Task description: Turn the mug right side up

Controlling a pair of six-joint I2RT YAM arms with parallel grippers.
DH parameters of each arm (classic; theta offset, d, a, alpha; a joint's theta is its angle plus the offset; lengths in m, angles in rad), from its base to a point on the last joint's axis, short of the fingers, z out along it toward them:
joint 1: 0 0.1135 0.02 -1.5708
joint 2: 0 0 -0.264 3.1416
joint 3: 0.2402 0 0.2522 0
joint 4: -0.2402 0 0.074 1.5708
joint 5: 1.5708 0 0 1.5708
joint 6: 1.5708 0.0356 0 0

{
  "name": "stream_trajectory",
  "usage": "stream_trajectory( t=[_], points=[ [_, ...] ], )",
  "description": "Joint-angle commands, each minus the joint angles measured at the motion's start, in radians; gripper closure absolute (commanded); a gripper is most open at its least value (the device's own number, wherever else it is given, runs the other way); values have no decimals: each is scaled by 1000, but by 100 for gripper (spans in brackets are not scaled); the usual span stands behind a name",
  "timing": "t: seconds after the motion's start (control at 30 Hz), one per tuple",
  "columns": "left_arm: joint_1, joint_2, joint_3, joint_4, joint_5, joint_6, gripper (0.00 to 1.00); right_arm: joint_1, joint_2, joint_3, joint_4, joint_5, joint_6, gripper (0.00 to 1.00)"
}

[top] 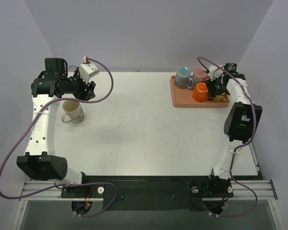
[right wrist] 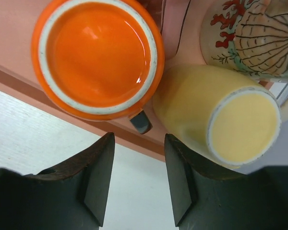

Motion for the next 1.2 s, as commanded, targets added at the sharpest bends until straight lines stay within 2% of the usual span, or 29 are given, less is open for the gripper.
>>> stream_trajectory(
  t=[0.0,0.17,0.27,0.33,0.5,0.6,0.73,0.93,1.0,1.07,1.1,1.17],
  points=[
    [2,18,4,84,92,-73,36,29,46,64,-70,56,-117,59],
    [2,21,-2,96,81,-73,36,84,80,96,-126,57,-156,66],
    [2,24,-4,99,76,-71,36,121,54,55,-142,56,-169,70],
    [2,22,-7,99,75,-63,36,132,51,41,-142,60,-168,69],
    [-1,18,-30,93,82,-53,36,129,83,67,-70,56,-43,62],
    [0,13,-40,101,90,-69,36,129,110,76,-18,82,36,62],
    [-1,4,-37,96,99,-83,36,129,129,76,12,103,45,68],
    [0,-10,-53,93,111,-90,36,126,126,33,18,113,22,64],
    [-1,-12,-56,95,113,-90,36,120,132,39,21,108,27,70],
    [0,-12,-56,93,112,-90,37,118,134,45,16,96,33,90],
    [-1,-12,-57,93,112,-93,36,118,121,48,15,91,33,97],
    [-1,-13,-56,103,121,-109,37,118,92,42,12,87,42,100]
  ],
)
